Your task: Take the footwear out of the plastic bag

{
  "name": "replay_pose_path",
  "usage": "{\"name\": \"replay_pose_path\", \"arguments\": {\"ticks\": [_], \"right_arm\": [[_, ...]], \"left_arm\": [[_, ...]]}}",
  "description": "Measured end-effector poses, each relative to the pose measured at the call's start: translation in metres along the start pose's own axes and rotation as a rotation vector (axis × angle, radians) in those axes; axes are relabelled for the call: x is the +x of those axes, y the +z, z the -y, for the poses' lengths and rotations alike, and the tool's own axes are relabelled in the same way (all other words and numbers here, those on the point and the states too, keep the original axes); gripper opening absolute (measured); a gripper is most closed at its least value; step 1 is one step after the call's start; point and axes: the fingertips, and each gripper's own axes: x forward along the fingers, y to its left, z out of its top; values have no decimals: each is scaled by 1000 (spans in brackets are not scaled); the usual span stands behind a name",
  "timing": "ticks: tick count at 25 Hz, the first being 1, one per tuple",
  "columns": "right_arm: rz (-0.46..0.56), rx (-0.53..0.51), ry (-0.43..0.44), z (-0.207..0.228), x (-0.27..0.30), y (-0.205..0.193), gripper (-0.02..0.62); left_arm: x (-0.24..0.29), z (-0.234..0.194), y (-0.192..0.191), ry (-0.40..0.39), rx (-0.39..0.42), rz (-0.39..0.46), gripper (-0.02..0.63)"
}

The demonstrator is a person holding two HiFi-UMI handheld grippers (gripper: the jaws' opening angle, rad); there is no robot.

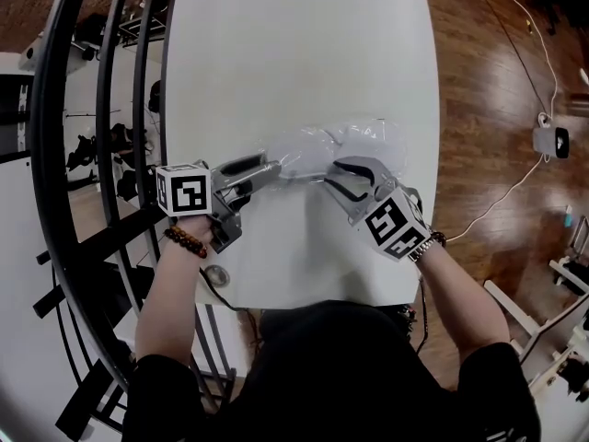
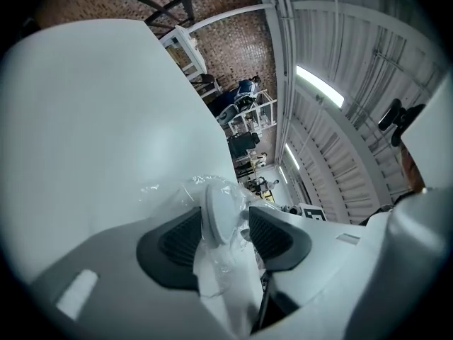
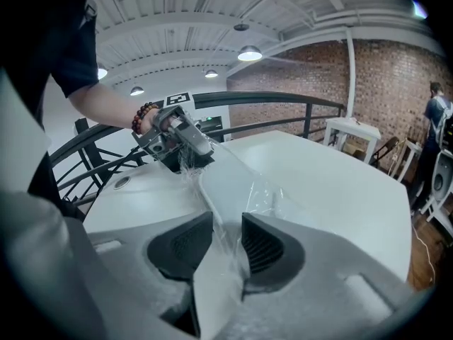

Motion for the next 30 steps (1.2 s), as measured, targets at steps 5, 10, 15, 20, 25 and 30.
{"name": "replay_pose_path", "arguments": {"ticks": [5,10,15,20,25,30], "right_arm": [[11,-7,16,-4,-2,0,117],[60,17,11,-1,-11,10,117],[74,83,-103,34,-36,3,117],[19,156,-280,86,-57,-23,138],[-43,273,-320,117,-64,-49,198],[-27,429,-251,117,-55,-58,196]], "left_arm": [[-2,-17,-14,80,16,-59,87],[-13,-27,-17,110,23,-55,75],[-18,-28,-17,109,17,-47,74],[-20,-27,-15,102,25,-43,74],[-17,-22,-13,88,25,-39,72],[-24,-25,-12,95,34,-29,72]]}}
